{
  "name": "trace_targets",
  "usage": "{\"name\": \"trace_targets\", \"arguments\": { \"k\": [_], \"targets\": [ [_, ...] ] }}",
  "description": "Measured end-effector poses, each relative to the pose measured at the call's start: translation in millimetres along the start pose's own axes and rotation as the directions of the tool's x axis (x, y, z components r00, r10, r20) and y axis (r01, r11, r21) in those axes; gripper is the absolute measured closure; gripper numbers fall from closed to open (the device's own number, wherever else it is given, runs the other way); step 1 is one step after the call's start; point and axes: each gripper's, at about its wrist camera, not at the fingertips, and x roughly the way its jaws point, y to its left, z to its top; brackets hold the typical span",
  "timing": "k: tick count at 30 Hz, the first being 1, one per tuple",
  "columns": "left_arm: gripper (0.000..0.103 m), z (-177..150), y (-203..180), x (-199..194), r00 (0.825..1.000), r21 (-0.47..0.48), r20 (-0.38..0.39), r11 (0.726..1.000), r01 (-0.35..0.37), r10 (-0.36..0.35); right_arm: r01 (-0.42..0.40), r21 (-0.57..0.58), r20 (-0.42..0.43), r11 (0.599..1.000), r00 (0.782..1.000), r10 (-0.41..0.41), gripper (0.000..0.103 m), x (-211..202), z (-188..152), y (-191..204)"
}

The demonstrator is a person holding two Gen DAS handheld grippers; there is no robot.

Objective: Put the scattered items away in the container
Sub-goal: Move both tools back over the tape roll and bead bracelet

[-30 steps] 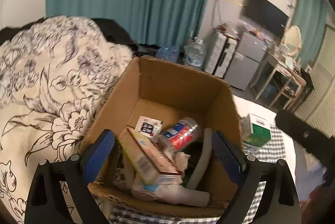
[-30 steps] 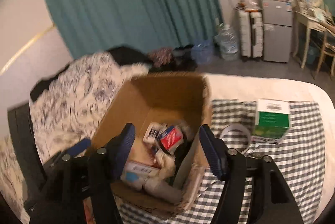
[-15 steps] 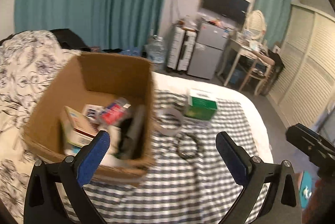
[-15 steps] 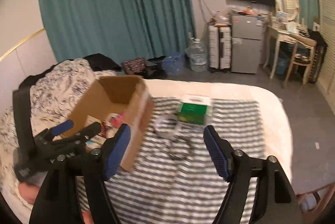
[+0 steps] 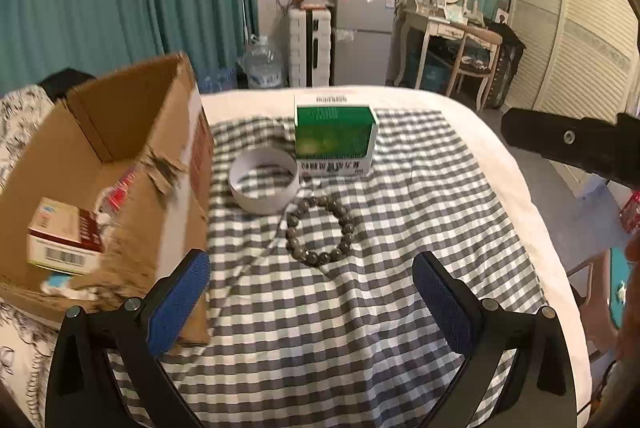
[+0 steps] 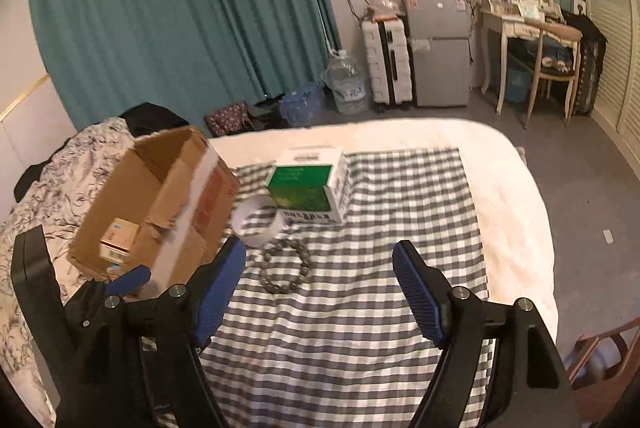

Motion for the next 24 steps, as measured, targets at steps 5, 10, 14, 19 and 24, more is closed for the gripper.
{"name": "trace_targets", "arguments": {
  "k": [5, 10, 14, 19, 24],
  "targets": [
    [0.0, -5, -6, 12, 1.0, 0.026, -0.011, 1.0, -0.007, 0.007, -0.006, 0.013, -0.009, 1.0, 1.0, 0.006, 0.027, 5, 1, -8],
    [0.0, -9, -9, 13, 1.0, 0.033, -0.027, 0.999, 0.001, 0.0, -0.001, 0.024, -0.01, 1.0, 1.0, 0.001, 0.027, 3, 2, -10],
    [0.0, -9, -8, 11, 1.0, 0.034, -0.027, 0.999, -0.002, 0.003, 0.0, 0.022, -0.002, 1.0, 1.0, 0.0, 0.027, -3, 2, -6],
    [0.0, -10, -2, 13, 0.999, 0.022, -0.035, 1.0, -0.016, 0.017, 0.007, 0.009, -0.001, 1.0, 1.0, -0.007, 0.027, -6, 2, 0],
    [0.0, -12, -5, 16, 0.999, 0.041, -0.039, 0.999, -0.021, 0.022, 0.014, -0.001, -0.013, 1.0, 1.0, -0.014, 0.027, -3, 0, 2]
  ]
}}
